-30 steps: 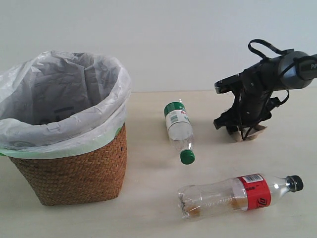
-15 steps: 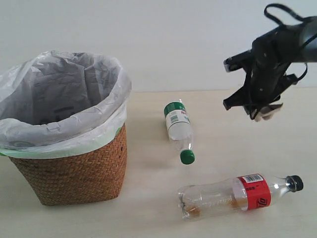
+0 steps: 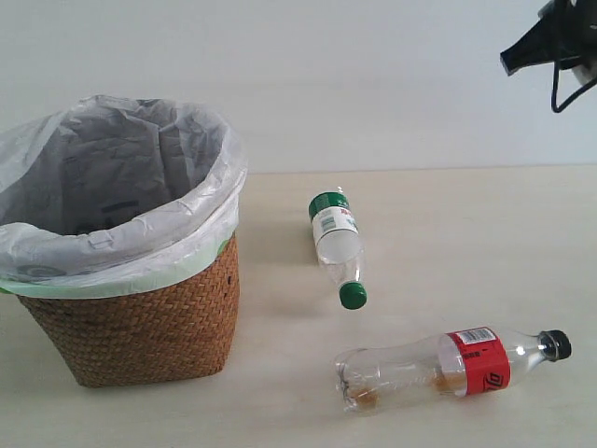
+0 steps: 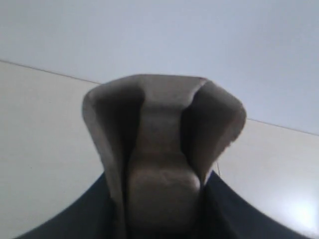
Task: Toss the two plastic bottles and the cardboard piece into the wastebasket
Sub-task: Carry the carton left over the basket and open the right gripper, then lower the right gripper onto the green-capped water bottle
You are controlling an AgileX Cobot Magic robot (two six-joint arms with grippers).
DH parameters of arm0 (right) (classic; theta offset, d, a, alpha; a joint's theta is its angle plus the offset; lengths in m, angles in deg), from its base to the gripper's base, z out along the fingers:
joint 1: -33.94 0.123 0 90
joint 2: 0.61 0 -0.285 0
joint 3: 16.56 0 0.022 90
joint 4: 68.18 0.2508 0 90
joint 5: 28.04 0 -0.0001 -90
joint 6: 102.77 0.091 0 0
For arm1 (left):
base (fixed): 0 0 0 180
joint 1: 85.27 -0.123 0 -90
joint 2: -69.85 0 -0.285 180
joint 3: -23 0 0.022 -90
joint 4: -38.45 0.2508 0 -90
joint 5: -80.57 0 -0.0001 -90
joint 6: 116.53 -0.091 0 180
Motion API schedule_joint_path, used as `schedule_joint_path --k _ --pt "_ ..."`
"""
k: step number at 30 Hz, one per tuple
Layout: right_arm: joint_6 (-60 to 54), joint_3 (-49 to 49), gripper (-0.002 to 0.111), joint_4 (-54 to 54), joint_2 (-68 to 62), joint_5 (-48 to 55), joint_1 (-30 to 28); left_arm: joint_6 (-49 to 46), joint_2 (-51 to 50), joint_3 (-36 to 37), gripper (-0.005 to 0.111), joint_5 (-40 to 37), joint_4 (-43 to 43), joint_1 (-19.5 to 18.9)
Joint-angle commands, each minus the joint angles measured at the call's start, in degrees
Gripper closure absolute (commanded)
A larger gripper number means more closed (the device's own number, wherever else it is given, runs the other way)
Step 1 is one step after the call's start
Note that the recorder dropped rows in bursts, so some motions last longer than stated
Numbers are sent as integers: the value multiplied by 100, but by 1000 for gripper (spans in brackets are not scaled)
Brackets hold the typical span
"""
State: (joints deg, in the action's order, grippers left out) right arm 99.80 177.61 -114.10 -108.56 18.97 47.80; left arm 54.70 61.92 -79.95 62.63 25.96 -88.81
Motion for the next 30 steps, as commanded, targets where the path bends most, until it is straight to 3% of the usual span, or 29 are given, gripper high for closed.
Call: schedule_joint_path --k 1,5,8,9,10,11,12,14,15,16,17,21,24,30 --pt "120 22 107 -110 -66 260 -15 50 14 17 101 15 11 -19" --pt "120 22 107 847 -165 -18 -15 50 14 17 101 15 11 -19" --pt "-625 41 107 2909 -165 -511 69 50 14 17 101 15 11 -19" --pt "-2397 249 107 5331 -165 -635 199 50 14 17 101 15 11 -19" --pt "-4504 588 100 8733 -165 -276 407 50 14 17 101 15 11 -19" --pt "-5298 755 91 9875 -165 -123 540 50 14 17 101 15 11 -19" --pt "-6347 1119 58 11332 -165 -126 892 50 14 17 101 15 11 -19" --pt "-5845 1390 26 11101 -165 -622 1209 50 14 17 101 15 11 -19" --pt "-5156 1503 8 10395 -165 -920 1431 50 14 17 101 15 11 -19" --pt "-4831 1561 3 9802 -165 -1037 1560 50 14 17 101 15 11 -19" --pt "-3818 1624 5 8331 -165 -1128 1816 50 14 17 101 15 11 -19" --pt "-2320 1624 6 6467 -179 -820 1940 50 14 17 101 15 11 -19" --pt "-1548 1624 6 5437 -233 94 1928 50 14 17 101 15 11 -19" --pt "-1255 1624 6 4389 -575 2213 1928 50 14 17 101 15 11 -19"
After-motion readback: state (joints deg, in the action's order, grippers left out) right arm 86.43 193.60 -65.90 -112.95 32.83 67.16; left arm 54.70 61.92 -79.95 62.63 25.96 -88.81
